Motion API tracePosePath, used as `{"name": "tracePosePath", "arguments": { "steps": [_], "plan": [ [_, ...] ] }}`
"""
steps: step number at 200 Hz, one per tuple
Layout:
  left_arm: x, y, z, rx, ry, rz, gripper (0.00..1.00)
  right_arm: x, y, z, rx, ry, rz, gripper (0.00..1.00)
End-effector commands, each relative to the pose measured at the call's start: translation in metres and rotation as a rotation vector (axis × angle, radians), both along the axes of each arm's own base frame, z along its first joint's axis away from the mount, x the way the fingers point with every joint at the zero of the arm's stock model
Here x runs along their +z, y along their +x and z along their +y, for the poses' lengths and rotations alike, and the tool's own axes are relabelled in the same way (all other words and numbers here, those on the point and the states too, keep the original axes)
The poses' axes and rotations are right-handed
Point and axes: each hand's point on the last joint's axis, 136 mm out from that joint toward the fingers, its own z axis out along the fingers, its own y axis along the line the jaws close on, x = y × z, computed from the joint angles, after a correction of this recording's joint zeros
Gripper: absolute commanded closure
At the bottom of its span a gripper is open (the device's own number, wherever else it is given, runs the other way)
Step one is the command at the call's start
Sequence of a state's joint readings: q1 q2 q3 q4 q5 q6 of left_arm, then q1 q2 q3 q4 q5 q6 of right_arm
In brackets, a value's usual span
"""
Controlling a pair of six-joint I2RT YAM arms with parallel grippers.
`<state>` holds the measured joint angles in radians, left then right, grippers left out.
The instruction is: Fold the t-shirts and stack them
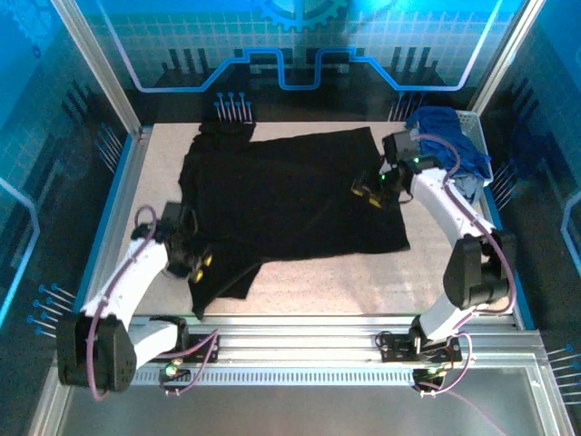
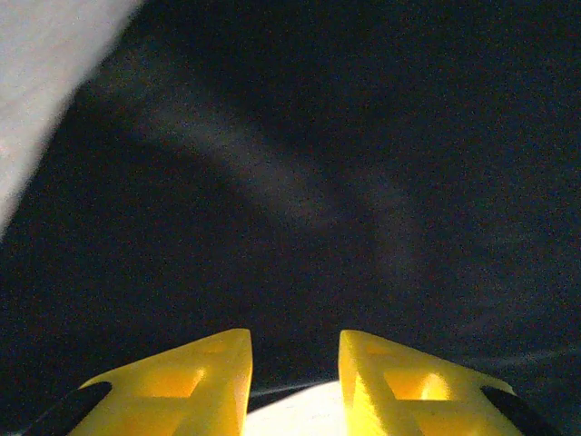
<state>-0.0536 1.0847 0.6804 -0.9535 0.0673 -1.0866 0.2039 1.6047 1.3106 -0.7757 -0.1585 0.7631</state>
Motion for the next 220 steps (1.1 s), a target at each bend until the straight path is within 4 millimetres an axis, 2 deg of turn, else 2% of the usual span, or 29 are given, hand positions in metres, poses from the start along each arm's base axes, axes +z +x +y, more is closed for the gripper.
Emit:
{"name": "tracePosePath", "arguments": {
  "steps": [1,23,45,63,84,122,176,220],
  "plan": [
    [-0.011,-0.028,0.0,0.034,0.0,0.082,0.63,-0.043,-0.04,0.005,0.017,0.011,0.149,0.49],
    [-0.021,-0.015,0.006,-0.033,0.044,0.115,0.61,-0.068,-0.066,-0.011,-0.025,0.013,0.231,0.49],
    [-0.031,0.003,0.014,-0.076,0.1,0.123,0.59,-0.084,-0.075,-0.034,-0.078,-0.014,0.275,0.51],
    [-0.037,0.021,0.022,-0.098,0.137,0.112,0.6,-0.089,-0.07,-0.052,-0.102,-0.054,0.263,0.52],
    [-0.042,0.04,0.029,-0.154,0.183,0.114,0.64,-0.097,-0.063,-0.063,-0.104,-0.085,0.276,0.53],
    [-0.051,0.064,0.044,-0.209,0.218,0.126,0.72,-0.118,-0.054,-0.072,-0.102,-0.147,0.34,0.56],
    [-0.071,0.109,0.056,-0.283,0.216,0.135,0.76,-0.137,-0.032,-0.077,-0.094,-0.193,0.379,0.57],
    [-0.068,0.157,0.065,-0.314,0.255,0.102,0.77,-0.146,-0.023,-0.08,-0.096,-0.229,0.4,0.57]
  ]
}}
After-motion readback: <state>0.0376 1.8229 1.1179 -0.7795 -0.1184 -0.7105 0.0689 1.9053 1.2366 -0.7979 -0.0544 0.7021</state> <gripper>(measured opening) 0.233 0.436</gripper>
